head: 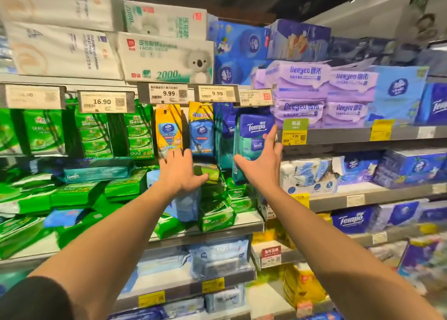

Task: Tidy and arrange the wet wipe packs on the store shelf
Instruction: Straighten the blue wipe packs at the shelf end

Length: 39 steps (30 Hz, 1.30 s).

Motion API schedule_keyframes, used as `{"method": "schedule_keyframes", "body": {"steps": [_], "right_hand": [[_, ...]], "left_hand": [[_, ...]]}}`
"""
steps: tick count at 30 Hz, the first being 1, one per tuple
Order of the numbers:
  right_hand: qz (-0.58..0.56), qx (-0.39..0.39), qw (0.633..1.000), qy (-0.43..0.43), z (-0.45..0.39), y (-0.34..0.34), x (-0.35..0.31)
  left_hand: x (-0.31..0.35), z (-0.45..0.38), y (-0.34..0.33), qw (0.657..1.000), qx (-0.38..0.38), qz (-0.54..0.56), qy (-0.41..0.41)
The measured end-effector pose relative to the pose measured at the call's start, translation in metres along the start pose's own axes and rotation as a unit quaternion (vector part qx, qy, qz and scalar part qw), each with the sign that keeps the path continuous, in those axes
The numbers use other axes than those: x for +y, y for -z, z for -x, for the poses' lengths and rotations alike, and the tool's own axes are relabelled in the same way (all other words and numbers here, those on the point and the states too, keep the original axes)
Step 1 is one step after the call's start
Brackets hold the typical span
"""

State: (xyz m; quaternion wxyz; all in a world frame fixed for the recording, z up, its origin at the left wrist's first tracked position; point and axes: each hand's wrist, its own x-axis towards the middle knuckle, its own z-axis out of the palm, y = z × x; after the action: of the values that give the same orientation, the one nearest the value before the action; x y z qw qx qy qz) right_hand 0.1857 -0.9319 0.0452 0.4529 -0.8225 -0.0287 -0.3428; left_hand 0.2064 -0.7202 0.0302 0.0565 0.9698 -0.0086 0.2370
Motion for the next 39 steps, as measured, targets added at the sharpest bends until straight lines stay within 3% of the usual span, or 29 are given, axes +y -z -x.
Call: {"method": "schedule_keyframes", "body": {"steps": [8,19,27,39], "right_hand": [[0.006,-0.018,1.000,-0.003,-0.006,-0.019,0.005],[-0.002,0.038,0.999,0.013,-0.001,-0.010,0.000],[0.058,-0.001,0.998,-0.004,-0.013,-0.008,-0.008],[0.080,-0.017,0.996,-0.019,-0.012,-0.025,0.007]], "left_hand": [[-0.026,0.001,0.001,1.000,-0.006,-0.022,0.021],[-0.020,-0.003,0.000,1.000,-0.005,-0.015,0.016],[-0.010,0.002,-0.005,1.000,0.015,-0.009,-0.009],[-0.035,0.007,-0.008,1.000,0.002,-0.021,0.019]]}}
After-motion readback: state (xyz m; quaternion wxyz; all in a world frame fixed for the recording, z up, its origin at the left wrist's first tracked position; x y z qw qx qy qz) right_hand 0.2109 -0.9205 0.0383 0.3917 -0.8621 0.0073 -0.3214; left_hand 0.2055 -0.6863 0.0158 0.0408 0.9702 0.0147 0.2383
